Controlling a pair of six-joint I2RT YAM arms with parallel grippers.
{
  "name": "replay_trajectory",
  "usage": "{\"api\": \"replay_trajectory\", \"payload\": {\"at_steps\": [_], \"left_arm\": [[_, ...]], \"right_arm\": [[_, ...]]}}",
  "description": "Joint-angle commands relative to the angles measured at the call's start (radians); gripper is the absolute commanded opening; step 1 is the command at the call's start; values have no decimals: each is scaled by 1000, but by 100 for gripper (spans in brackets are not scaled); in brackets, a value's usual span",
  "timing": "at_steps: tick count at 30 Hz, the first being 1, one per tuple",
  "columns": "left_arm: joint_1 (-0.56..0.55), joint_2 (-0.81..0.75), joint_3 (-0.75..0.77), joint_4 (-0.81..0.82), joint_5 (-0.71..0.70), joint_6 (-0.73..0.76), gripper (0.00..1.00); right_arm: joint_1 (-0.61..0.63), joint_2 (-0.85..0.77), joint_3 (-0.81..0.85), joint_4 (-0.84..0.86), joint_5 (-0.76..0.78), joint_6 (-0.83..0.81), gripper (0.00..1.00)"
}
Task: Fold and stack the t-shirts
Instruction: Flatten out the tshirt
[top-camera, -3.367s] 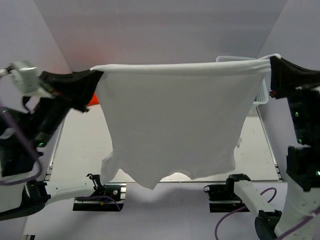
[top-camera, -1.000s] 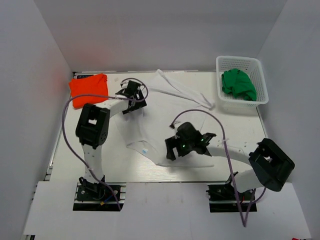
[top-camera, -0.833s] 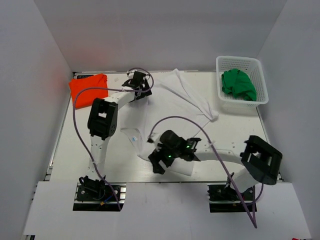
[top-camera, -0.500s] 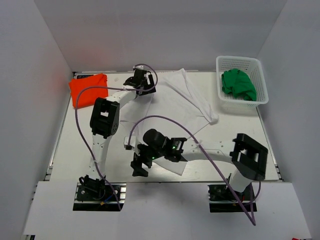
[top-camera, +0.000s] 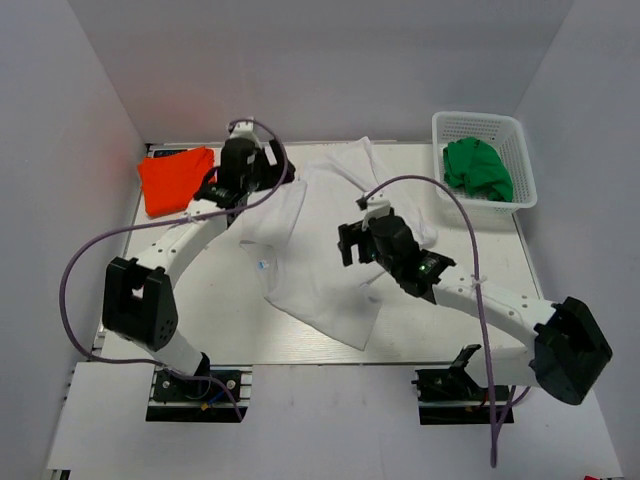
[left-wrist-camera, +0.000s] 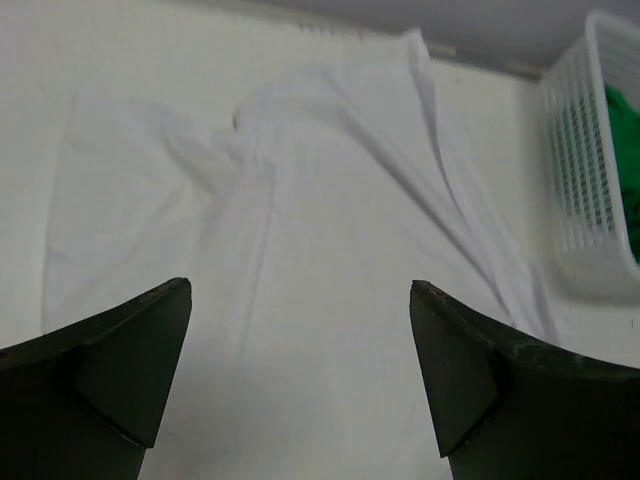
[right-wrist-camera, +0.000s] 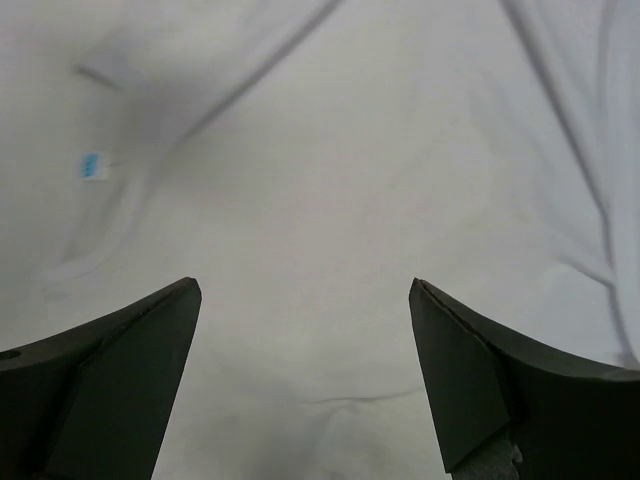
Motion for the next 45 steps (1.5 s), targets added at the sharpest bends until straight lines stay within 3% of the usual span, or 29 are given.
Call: {"api": "replay_trajectory", "payload": {"at_steps": [1,8,13,19,21,26,32,33,36,41,45], "left_arm": [[-24,-67,-282,60,158,-88,100],[-76,-118,-548,232,330,-213,100],[-101,-90,-571,143,217,-213,100],[-69,-15,-552,42,44,-229,100],[-68,10,-526,-1,-64,-239,100],[-15,60,-461,-20,-144,-228,100],[89,171,-346,-32,-82,-197,100],[90,171,-323,-43,-72,-184,100],[114,159,-298,-67,-32,-155,100],[85,-2,-317,-72,-9,-136,100],[76,-125,-427,47,126,-136,100]], "right_arm": [[-119,74,21,-44,108,77,90],[-333,421,309,-191,-54,111,90],[-408,575,388,-243,-96,154,90],[-452,635,329,-251,-182,204,90],[-446,612,261,-245,-196,221,90],[-425,474,88,-257,-349,273,90],[-247,261,-141,-237,-404,356,90],[-162,253,-146,-243,-403,356,90],[-74,207,-117,-282,-320,333,90],[-64,118,-2,-347,-136,249,90],[-70,119,63,-403,-37,230,90]]}}
